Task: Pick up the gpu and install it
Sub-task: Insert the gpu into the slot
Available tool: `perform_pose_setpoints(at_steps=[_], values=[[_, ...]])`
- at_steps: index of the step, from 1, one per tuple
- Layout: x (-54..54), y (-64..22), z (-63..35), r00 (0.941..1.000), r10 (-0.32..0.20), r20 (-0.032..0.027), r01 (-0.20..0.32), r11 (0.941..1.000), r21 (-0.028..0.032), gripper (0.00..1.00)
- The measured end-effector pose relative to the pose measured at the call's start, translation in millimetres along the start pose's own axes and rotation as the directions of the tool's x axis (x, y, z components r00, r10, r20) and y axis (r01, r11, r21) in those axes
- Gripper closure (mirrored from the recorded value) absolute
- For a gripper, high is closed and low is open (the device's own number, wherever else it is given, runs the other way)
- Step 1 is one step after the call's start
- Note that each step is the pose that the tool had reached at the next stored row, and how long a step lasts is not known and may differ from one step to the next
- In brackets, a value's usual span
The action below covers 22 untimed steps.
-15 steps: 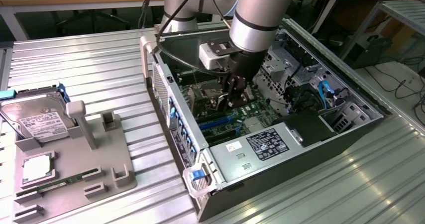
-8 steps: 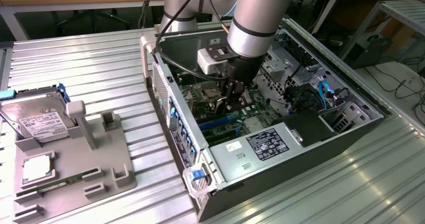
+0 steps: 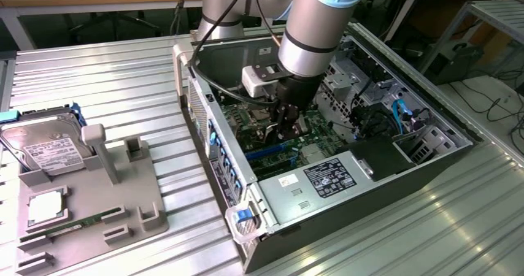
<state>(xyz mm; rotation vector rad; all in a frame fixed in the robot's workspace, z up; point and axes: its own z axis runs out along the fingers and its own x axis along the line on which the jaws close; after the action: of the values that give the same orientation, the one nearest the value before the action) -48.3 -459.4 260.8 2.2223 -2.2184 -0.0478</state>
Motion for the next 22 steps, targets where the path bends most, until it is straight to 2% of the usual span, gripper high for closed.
perform_pose_setpoints(at_steps=[14, 22], values=[[3.7, 2.9, 2.3, 0.9999, 0.016, 0.0003, -0.016, 0.9999, 0.0003, 0.73], [4.9, 3.0, 4.8, 0.999, 0.045, 0.0008, -0.045, 0.999, 0.0009, 0.73]])
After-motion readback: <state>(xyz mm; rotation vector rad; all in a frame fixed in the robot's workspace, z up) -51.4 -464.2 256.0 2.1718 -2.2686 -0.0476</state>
